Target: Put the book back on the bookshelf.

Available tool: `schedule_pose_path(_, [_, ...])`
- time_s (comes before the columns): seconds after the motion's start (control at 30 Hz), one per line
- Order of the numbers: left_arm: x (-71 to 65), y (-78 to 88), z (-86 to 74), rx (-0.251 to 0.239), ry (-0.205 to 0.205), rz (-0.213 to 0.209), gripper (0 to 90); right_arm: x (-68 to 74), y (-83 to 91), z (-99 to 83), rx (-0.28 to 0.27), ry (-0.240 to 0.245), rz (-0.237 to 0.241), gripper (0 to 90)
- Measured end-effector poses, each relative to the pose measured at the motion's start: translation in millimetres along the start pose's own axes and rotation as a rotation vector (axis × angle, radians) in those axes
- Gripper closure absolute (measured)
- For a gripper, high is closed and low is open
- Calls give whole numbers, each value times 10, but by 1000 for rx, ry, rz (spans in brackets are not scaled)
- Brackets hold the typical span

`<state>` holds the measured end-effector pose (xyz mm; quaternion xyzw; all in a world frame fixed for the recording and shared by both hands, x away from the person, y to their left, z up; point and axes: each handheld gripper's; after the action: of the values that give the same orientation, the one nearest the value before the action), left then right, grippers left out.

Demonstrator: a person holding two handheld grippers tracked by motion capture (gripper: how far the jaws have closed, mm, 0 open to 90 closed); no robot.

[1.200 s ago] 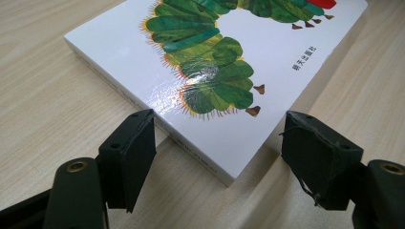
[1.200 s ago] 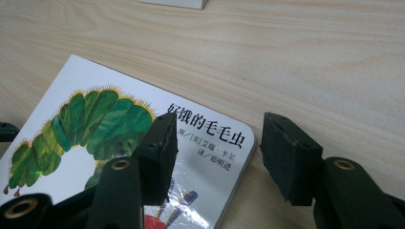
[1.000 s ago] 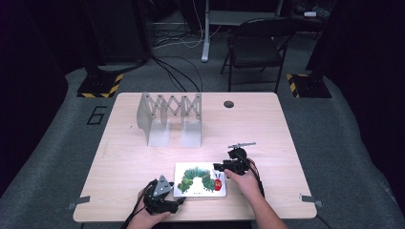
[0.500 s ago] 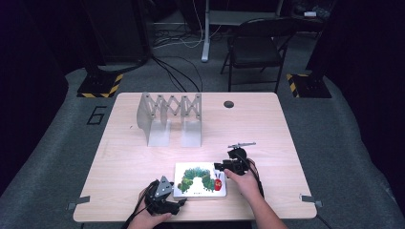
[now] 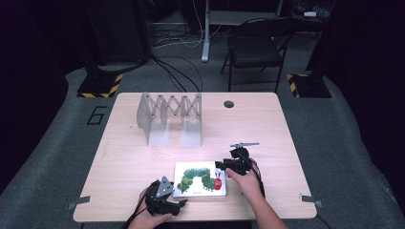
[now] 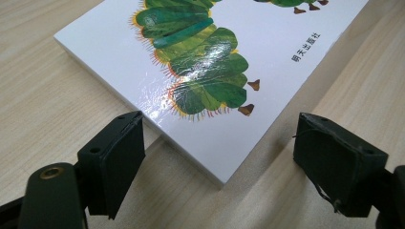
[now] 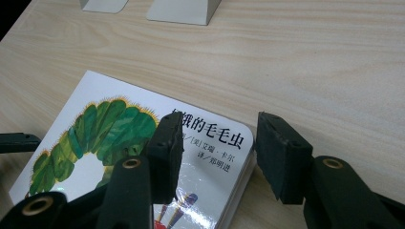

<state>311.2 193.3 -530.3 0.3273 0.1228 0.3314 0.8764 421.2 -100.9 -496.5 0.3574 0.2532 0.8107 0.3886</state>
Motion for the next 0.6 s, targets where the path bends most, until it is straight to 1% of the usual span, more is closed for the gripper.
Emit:
schedule_pose_path(0.13, [-11, -2, 9, 11, 6, -1, 164, -1, 16, 2, -24, 3, 8, 525])
schedule_pose_path(0.17, [-21, -11, 10, 5, 8, 15, 159, 7, 34, 4, -17, -6, 12, 527])
schedule_pose_path(0.2, [-21, -11, 10, 5, 8, 15, 154, 14, 47, 6, -16, -15, 13, 528])
schedule_pose_path(0.23, [-28, -15, 17, 9, 14, 24, 154, 14, 47, 6, -16, -15, 13, 528])
schedule_pose_path(0.3, [-30, -17, 23, 12, 18, 24, 152, 28, 75, 11, -23, -17, 17, 528])
schedule_pose_path(0.33, [-41, -26, 23, 5, 23, 41, 152, 34, 83, 13, -27, -9, 18, 528])
schedule_pose_path(0.37, [-50, -30, 23, 5, 34, 40, 151, 38, 94, 17, -30, -1, 17, 528])
schedule_pose_path(0.4, [-51, -30, 24, 6, 35, 39, 150, 47, 102, 18, -34, -2, 18, 528])
schedule_pose_path(0.43, [-56, -32, 24, 4, 37, 46, 148, 55, 116, 20, -37, -4, 18, 528])
schedule_pose_path(0.5, [-63, -35, 24, 3, 42, 52, 146, 58, 137, 20, -46, 3, 27, 528])
schedule_pose_path(0.53, [-65, -36, 25, 4, 43, 49, 144, 67, 150, 21, -46, -5, 30, 528])
schedule_pose_path(0.57, [-66, -34, 28, 10, 44, 48, 140, 67, 162, 21, -49, -1, 33, 528])
schedule_pose_path(0.6, [-69, -34, 30, 15, 42, 49, 134, 78, 173, 21, -50, -11, 37, 528])
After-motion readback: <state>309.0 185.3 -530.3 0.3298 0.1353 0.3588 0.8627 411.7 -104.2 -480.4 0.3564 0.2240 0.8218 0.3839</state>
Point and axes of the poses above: each handheld gripper's, and its own axes: y roughly backward along the jaws, z roughly out of its top, x roughly to its left, and after that the axes turned 1 degree about -x, right-handed
